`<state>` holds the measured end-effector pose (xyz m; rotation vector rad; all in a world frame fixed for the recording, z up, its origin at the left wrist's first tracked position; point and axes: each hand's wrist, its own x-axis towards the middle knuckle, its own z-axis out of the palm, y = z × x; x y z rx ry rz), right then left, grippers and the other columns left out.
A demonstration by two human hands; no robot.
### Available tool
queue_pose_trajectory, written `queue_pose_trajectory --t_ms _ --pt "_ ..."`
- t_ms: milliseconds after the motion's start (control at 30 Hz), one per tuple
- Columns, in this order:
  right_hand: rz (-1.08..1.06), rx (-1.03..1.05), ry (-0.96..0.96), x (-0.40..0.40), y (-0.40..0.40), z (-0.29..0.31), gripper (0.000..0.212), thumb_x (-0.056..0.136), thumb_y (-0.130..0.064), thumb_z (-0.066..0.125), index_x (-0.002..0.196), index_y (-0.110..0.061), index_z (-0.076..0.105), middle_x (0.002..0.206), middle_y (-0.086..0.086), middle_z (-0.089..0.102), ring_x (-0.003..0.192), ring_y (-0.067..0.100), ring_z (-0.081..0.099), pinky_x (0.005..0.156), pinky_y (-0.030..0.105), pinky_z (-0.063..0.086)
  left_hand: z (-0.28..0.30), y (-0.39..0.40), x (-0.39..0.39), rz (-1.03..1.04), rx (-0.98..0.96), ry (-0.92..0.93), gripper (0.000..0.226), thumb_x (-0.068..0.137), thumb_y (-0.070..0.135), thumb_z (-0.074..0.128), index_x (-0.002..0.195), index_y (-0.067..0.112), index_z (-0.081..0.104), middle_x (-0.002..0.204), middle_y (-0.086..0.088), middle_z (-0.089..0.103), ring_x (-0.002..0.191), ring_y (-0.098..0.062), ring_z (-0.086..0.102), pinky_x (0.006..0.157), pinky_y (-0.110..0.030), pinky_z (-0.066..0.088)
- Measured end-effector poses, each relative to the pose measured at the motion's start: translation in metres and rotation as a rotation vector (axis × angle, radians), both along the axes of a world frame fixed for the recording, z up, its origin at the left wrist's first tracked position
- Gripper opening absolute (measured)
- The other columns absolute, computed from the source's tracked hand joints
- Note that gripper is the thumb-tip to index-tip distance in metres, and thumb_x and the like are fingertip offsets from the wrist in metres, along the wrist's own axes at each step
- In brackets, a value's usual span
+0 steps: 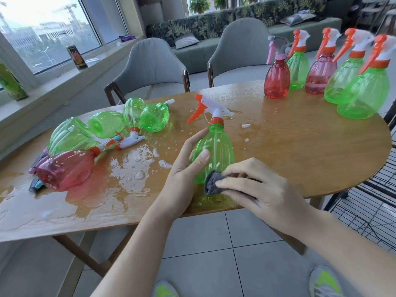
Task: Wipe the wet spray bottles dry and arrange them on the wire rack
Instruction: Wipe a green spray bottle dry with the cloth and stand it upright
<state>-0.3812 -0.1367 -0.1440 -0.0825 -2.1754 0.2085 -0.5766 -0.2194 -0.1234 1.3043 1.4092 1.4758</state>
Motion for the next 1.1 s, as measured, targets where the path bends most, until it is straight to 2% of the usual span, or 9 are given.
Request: queue_pose_trajectory --t_ms 133,300,400,467,533,633,800,967,1100 --pt "-0.078 -0.025 0.109 -0.005 0.007 0.008 0.018 0.096 -0.01 0.074 0.112 -0.002 0.077 0.111 0.013 0.069 0.1 0.027 0.068 0.092 0.033 0.054 0.001 -0.005 -0.004 -0.101 0.0 -0.021 0.058 0.1 0.043 0.068 0.155 0.037 0.052 0.162 -0.012 0.051 0.153 -0.039 0.042 0.125 -0.071 0.024" --pt "-0.16 -0.275 0.23 -0.009 0.022 0.021 0.021 0.095 -0.014 0.071 0.114 -0.007 0.075 0.114 0.0 0.07 0.109 0.011 0.066 0.097 0.021 0.048 0.0 -0.007 -0.009 -0.155 -0.025 0.005 0.062 0.097 0.047 0.073 0.155 0.039 0.052 0.166 -0.003 0.046 0.158 -0.037 0.033 0.125 -0.071 0.023" --pt "-0.113 -0.513 0.272 -0.009 0.024 0.026 0.022 0.095 -0.016 0.07 0.115 -0.027 0.07 0.116 -0.017 0.068 0.111 0.004 0.066 0.094 0.018 0.049 0.004 -0.007 -0.011 -0.161 -0.023 0.043 0.065 0.094 0.051 0.076 0.154 0.042 0.053 0.166 0.0 0.047 0.159 -0.036 0.032 0.124 -0.07 0.026" --pt "-0.067 -0.614 0.277 -0.011 0.021 0.024 0.025 0.095 -0.017 0.07 0.114 -0.034 0.068 0.116 -0.017 0.069 0.111 0.006 0.067 0.093 0.018 0.05 0.005 -0.007 -0.012 -0.145 -0.005 0.06 0.058 0.097 0.044 0.071 0.153 0.042 0.054 0.163 -0.001 0.051 0.156 -0.036 0.037 0.124 -0.07 0.028" --pt "-0.049 -0.601 0.254 -0.012 0.017 0.017 0.023 0.094 -0.017 0.071 0.113 -0.029 0.069 0.115 -0.01 0.07 0.112 0.009 0.066 0.095 0.02 0.048 0.006 -0.007 -0.01 -0.101 0.015 0.109 0.051 0.1 0.038 0.062 0.15 0.045 0.056 0.157 0.005 0.056 0.15 -0.031 0.045 0.123 -0.068 0.033" --pt "-0.041 -0.511 0.215 -0.01 0.015 0.013 0.021 0.092 -0.017 0.072 0.113 -0.02 0.071 0.115 -0.006 0.068 0.113 0.015 0.066 0.095 0.026 0.049 0.005 -0.01 -0.006 -0.046 0.036 0.18 0.046 0.105 0.025 0.052 0.146 0.045 0.059 0.147 0.019 0.06 0.134 -0.017 0.055 0.121 -0.059 0.04" --pt "-0.071 -0.519 0.254 -0.01 0.02 0.024 0.022 0.093 -0.016 0.071 0.114 -0.021 0.07 0.115 -0.006 0.069 0.112 0.007 0.065 0.095 0.021 0.049 0.009 -0.011 -0.003 -0.044 0.028 0.253 0.047 0.101 0.019 0.05 0.141 0.04 0.061 0.141 0.028 0.062 0.138 -0.005 0.054 0.115 -0.028 0.042" --pt "-0.061 -0.431 0.185 -0.01 0.017 0.017 0.019 0.093 -0.016 0.073 0.111 -0.013 0.075 0.113 -0.002 0.069 0.11 0.012 0.066 0.094 0.025 0.049 0.007 -0.008 0.001 -0.058 -0.004 0.083 0.042 0.104 0.034 0.054 0.144 0.047 0.059 0.151 0.01 0.06 0.146 -0.027 0.051 0.122 -0.063 0.037" --pt "-0.034 -0.281 0.099 -0.006 0.007 0.009 0.018 0.091 -0.013 0.076 0.108 -0.007 0.078 0.11 0.005 0.07 0.105 0.014 0.067 0.093 0.021 0.049 0.004 -0.005 -0.002 -0.033 -0.008 0.018 0.048 0.101 0.051 0.06 0.148 0.046 0.055 0.157 -0.004 0.056 0.151 -0.036 0.044 0.124 -0.072 0.027"
